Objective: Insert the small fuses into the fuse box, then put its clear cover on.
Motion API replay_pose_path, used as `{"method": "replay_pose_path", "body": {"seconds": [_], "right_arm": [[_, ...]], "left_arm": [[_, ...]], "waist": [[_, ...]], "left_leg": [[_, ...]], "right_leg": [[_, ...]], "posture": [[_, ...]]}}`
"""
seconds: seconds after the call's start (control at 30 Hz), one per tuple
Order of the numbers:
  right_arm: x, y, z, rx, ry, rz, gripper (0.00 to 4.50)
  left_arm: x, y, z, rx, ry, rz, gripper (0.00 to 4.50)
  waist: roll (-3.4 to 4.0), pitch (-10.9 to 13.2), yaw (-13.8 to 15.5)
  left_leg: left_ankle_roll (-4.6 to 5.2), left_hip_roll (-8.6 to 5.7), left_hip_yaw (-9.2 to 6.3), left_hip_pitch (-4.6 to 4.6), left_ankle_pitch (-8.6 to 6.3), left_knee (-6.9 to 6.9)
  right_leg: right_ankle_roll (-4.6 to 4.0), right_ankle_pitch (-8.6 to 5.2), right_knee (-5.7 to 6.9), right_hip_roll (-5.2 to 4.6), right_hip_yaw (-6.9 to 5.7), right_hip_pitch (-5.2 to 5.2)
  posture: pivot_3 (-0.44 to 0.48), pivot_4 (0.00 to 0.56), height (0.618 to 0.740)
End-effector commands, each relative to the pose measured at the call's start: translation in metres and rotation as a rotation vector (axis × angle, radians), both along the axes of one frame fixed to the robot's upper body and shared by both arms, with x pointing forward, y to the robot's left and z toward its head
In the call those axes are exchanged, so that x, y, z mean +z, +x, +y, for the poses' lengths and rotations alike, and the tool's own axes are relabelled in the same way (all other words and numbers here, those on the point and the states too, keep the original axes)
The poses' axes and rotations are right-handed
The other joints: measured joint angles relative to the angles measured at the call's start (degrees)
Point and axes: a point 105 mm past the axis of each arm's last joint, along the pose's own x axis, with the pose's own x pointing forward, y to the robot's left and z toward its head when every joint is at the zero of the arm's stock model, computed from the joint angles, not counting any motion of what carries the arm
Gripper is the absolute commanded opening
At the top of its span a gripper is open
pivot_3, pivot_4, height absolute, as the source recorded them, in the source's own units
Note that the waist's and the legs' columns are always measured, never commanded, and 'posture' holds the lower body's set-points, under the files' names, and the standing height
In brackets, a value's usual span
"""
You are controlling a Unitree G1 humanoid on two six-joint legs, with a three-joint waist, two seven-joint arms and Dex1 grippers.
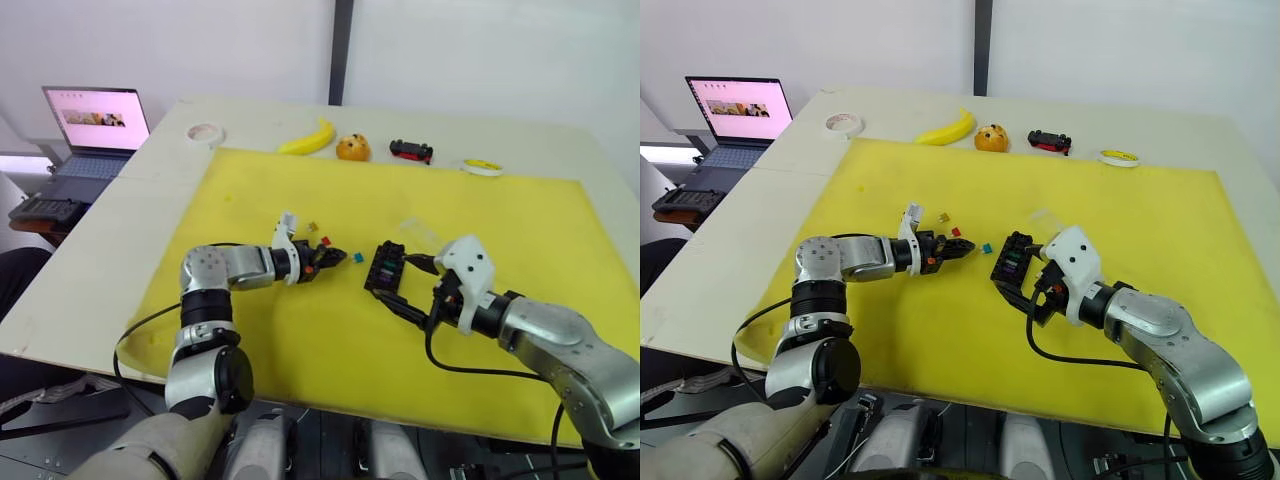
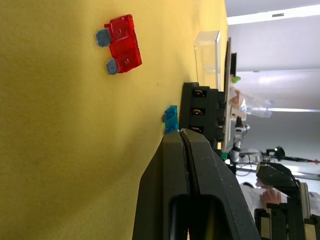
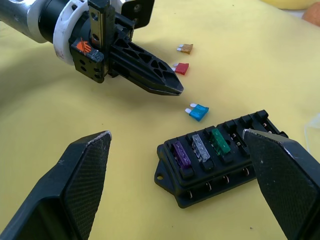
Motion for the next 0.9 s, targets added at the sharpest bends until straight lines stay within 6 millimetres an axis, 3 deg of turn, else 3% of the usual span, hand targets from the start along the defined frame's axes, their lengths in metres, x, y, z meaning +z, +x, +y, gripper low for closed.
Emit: {"method": "replay_pose_path", "body": {"seconds": [0.03, 0.27, 0.37, 0.53, 0.9], "right_arm": [[0.012, -0.002, 0.001, -0.001, 0.025, -0.045, 4.50], [0.012, -0.003, -0.001, 0.004, 0.017, -0.040, 4.50], [0.011, -0.003, -0.001, 0.012, 0.011, -0.038, 4.50], [0.011, -0.002, 0.000, 0.016, 0.010, -0.038, 4.50], [0.009, -0.004, 0.002, 0.011, 0.012, -0.039, 4.50]], "left_arm": [[0.003, -0.001, 0.002, -0.006, -0.018, -0.002, 0.03], [0.007, -0.006, 0.006, -0.033, 0.038, -0.062, 0.03], [0.014, -0.003, 0.004, -0.052, 0.039, -0.068, 0.80], [0.022, -0.003, -0.004, -0.115, 0.075, -0.080, 3.20], [0.013, 0.003, -0.021, -0.138, 0.117, -0.067, 3.20]], "waist": [[0.00, 0.0, 0.0], [0.00, 0.0, -0.1], [-0.01, 0.0, -0.1], [-0.02, 0.0, 0.1], [-0.02, 0.0, 0.1]], "left_leg": [[0.00, 0.00, 0.00, 0.00, 0.00, 0.00], [-0.01, 0.02, 0.00, -0.01, 0.00, -0.08], [-0.04, 0.02, 0.00, -0.01, 0.02, -0.16], [-0.06, 0.02, -0.01, -0.03, 0.03, -0.20], [-0.13, -0.01, -0.01, -0.04, 0.07, -0.35]], "right_leg": [[0.00, 0.00, 0.00, 0.00, 0.00, 0.00], [0.00, 0.00, -0.02, 0.01, 0.00, -0.06], [0.00, 0.00, -0.07, 0.02, 0.00, -0.08], [0.00, 0.00, -0.14, 0.04, 0.00, -0.09], [0.01, 0.01, -0.32, 0.06, -0.03, -0.07]], "posture": [[0.000, 0.150, 0.740], [0.000, 0.150, 0.740], [0.000, 0.150, 0.740], [0.000, 0.150, 0.740], [0.000, 0.150, 0.740]]}}
